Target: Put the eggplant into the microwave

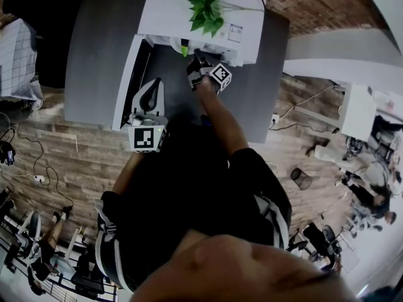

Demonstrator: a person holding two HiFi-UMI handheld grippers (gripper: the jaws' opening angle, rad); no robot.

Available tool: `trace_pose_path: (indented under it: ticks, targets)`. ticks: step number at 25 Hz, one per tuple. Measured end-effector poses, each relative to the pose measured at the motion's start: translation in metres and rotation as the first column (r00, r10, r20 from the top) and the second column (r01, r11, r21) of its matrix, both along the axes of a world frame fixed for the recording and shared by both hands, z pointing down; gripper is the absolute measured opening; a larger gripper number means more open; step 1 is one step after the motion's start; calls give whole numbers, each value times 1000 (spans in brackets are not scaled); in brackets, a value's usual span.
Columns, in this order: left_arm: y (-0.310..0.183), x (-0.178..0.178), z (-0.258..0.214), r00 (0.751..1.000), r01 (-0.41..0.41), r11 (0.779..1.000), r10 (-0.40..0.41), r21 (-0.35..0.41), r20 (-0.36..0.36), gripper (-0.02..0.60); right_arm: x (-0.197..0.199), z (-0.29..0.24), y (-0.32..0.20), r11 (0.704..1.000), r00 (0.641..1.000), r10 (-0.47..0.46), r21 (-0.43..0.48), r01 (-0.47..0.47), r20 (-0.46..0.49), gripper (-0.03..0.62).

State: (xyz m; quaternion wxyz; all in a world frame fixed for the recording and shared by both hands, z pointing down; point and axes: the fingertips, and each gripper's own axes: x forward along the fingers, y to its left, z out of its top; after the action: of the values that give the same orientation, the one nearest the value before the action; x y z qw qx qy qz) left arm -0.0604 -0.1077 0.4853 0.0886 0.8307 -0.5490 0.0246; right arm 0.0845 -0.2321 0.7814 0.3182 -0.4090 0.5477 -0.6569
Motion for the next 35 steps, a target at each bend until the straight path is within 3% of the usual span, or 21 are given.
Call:
trace_pose_path:
  ticks: [35]
  targets:
    - [-21, 2, 15, 1000, 1, 999, -2, -54, -19, 35, 3, 19, -49, 999, 996, -4, -41, 1, -87, 37]
